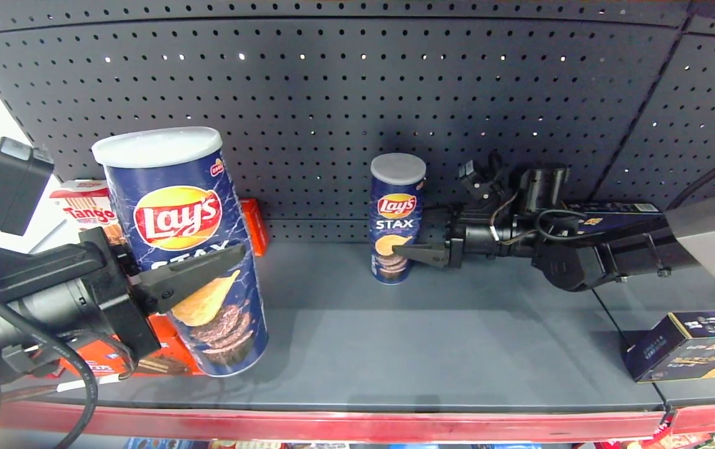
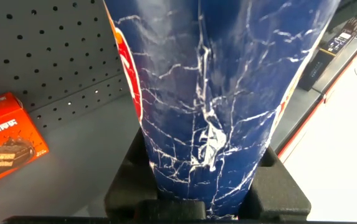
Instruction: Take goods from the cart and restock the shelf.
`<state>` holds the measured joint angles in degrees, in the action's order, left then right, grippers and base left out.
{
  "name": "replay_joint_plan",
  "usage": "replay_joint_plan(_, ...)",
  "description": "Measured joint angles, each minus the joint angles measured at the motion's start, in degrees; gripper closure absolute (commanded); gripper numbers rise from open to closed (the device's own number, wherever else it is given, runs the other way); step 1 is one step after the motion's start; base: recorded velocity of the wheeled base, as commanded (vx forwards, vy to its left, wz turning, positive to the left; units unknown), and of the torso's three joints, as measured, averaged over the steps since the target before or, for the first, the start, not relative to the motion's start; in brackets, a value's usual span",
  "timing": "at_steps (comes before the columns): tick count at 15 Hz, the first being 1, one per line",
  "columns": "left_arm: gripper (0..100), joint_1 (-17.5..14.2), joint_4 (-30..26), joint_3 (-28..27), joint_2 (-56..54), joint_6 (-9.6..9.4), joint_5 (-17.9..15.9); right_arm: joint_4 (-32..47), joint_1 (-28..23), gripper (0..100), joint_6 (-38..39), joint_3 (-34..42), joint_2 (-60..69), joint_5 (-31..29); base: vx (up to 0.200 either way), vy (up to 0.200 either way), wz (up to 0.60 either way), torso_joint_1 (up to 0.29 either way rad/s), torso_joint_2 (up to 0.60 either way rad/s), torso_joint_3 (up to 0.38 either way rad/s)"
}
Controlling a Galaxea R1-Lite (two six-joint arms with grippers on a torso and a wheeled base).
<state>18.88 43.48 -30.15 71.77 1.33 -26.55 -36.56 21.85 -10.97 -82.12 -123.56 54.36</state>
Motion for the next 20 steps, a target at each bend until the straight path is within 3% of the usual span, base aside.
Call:
replay_joint_plan(8,100,-0.09,0.01,0.52,0.0,-0.02,0.26,-0.22,2.66,0,0.05,-4.51,-5.22,-3.36,0.0,0.0,0.0,0.0,0.0,0.0)
replay_joint_plan(9,100,-0.09,0.01,0.57,0.0,-0.02,0.26,-0.26,2.95,100,0.02,-5.12,-5.88,-3.61,0.0,0.0,0.0,0.0,0.0,0.0)
replay_joint_plan(20,100,-0.17,0.09,1.93,-0.02,-0.02,0.28,-1.6,2.71,100,0.0,-4.77,-5.74,-3.84,0.0,0.0,0.0,0.0,0.0,0.0)
